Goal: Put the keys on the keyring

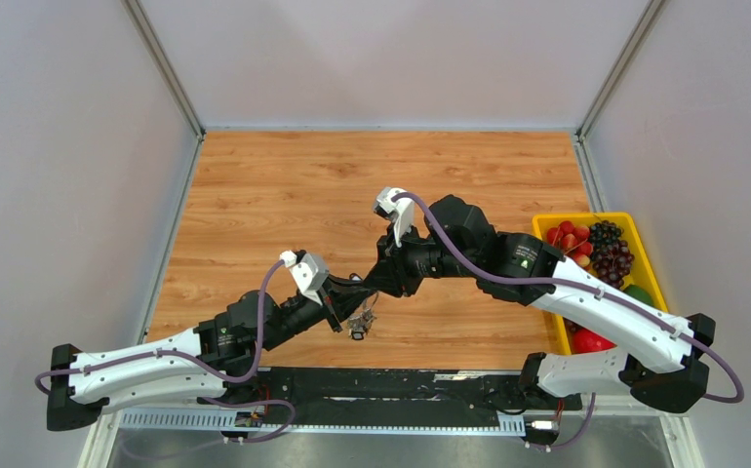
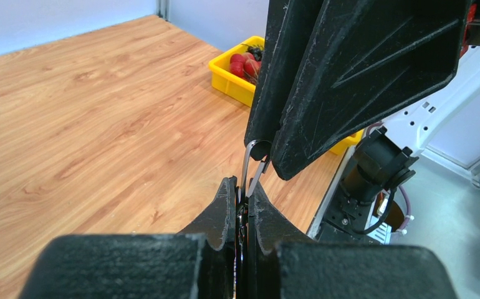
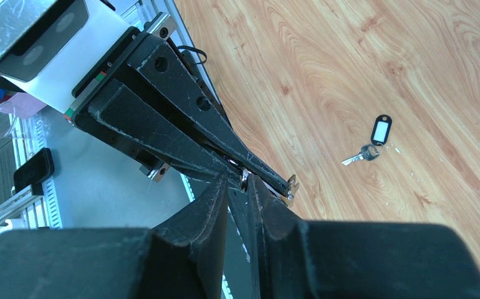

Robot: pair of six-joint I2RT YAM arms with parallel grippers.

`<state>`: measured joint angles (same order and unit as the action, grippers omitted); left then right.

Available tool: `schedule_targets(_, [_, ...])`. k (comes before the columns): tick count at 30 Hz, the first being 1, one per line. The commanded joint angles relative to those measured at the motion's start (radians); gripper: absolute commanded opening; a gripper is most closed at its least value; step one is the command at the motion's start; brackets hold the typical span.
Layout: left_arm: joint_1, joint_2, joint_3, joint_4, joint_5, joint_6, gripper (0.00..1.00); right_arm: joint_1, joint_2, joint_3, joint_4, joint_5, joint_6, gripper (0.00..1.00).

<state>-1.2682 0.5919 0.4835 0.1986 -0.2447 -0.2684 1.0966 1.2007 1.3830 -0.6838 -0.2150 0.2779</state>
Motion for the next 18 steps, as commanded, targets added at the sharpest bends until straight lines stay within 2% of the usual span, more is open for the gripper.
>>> schedule_targets(1, [-0.002, 0.000, 0.036, 0.056, 0.002, -0.017, 0.00, -0.001, -0.027, 0.043, 0.022, 0.005, -0.014, 0.21])
schedule_targets(8, [-0.002, 0.004, 0.038, 0.055, 0.001, -0.017, 0.00, -0.001, -0.028, 0.045, 0.025, 0.005, -0.014, 0.21])
schedule_targets(18, [-0.001, 0.015, 0.043, 0.058, 0.003, -0.015, 0.00, 0.006, -0.032, 0.047, 0.032, 0.010, -0.018, 0.15])
